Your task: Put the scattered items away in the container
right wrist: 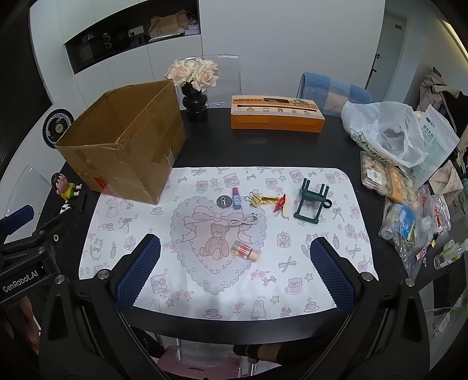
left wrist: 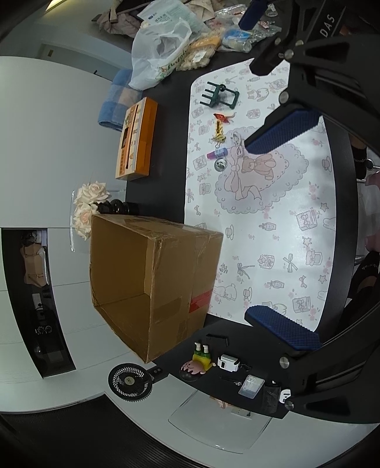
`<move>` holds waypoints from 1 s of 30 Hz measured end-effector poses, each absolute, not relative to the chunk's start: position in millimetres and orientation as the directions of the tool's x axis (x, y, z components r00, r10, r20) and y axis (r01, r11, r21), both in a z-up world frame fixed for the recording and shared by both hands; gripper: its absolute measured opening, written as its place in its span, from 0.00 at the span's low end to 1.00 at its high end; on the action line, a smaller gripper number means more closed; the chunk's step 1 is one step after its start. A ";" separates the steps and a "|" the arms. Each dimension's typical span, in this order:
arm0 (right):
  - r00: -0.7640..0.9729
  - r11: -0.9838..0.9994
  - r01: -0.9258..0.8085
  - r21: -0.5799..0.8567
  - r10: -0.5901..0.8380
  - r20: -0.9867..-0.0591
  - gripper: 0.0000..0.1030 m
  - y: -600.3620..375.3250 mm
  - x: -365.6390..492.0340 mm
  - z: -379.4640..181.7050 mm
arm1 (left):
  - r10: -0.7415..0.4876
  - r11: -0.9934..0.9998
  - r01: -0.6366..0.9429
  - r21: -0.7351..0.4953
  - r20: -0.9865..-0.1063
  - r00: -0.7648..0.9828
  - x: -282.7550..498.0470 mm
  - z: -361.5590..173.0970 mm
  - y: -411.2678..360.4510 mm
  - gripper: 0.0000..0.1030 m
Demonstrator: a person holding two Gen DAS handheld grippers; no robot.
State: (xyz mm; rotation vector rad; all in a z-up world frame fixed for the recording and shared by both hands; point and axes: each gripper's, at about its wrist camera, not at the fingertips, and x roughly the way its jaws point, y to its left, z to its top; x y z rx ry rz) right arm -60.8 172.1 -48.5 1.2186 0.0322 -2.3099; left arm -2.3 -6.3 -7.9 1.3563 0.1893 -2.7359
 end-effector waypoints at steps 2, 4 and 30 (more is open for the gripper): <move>-0.458 -0.863 0.457 0.216 -0.437 -0.775 1.00 172.1 -60.5 -48.3 | -0.018 -0.991 0.118 -0.068 -0.795 -0.607 -1.5 -7.7 -3.1 1.00; -0.461 -0.861 0.460 0.218 -0.442 -0.769 1.00 175.4 -61.4 -49.1 | -0.010 -0.992 0.107 -0.069 -0.796 -0.605 -1.2 -7.6 -0.9 1.00; -0.466 -0.864 0.459 0.209 -0.434 -0.771 1.00 176.8 -60.0 -50.1 | -0.014 -0.992 0.106 -0.067 -0.785 -0.620 1.2 -4.3 0.3 1.00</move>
